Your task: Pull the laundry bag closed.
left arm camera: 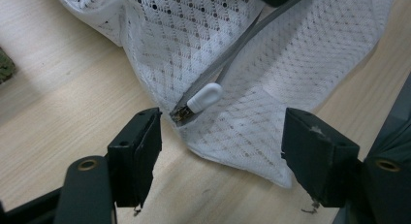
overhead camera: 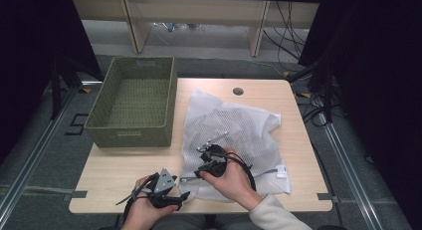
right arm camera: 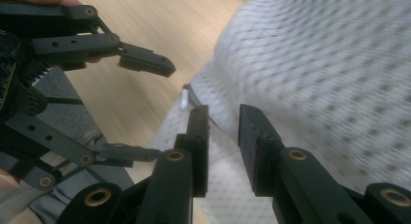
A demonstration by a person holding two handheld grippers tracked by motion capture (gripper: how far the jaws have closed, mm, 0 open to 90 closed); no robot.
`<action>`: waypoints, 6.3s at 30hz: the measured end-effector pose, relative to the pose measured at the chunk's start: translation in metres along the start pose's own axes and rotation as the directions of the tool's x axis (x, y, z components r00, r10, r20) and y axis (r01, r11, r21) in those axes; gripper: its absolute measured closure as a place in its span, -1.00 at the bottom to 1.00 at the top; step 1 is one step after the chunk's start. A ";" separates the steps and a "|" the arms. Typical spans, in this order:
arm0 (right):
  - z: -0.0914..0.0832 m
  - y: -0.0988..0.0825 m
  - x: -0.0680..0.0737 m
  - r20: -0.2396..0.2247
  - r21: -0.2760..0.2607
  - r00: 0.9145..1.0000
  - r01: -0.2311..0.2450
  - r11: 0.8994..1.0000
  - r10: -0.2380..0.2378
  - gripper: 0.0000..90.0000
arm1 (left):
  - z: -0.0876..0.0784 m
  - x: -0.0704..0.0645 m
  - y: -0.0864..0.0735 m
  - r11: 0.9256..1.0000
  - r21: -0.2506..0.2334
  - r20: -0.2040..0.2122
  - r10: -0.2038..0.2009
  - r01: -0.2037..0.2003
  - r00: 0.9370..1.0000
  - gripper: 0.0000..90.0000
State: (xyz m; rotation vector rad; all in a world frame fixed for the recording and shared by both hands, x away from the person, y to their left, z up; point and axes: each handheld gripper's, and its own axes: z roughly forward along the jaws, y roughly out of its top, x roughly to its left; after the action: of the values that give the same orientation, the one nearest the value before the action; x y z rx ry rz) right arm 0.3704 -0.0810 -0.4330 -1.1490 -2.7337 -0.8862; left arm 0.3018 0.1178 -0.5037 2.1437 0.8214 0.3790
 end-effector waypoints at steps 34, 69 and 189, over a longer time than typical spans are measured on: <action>0.056 0.007 0.013 -0.049 0.045 0.999 0.023 0.999 -0.021 0.85 | 0.003 0.004 -0.002 0.999 0.013 0.001 0.030 -0.030 1.000 -0.32; 0.013 0.011 0.020 -0.043 0.021 0.998 0.052 0.998 -0.051 0.93 | 0.022 0.023 0.016 0.993 -0.010 0.112 -0.120 0.122 0.986 0.32; -0.015 -0.028 -0.019 0.046 -0.031 0.995 -0.090 0.995 0.092 0.93 | 0.009 0.018 0.019 0.981 -0.119 0.001 -0.151 0.150 0.989 0.93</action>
State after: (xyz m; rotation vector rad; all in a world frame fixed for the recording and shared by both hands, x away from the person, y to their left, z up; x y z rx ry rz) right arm 0.3626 -0.1166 -0.4393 -1.3047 -2.6884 -0.9011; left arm 0.3282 0.1157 -0.4952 1.9573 0.9358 0.3495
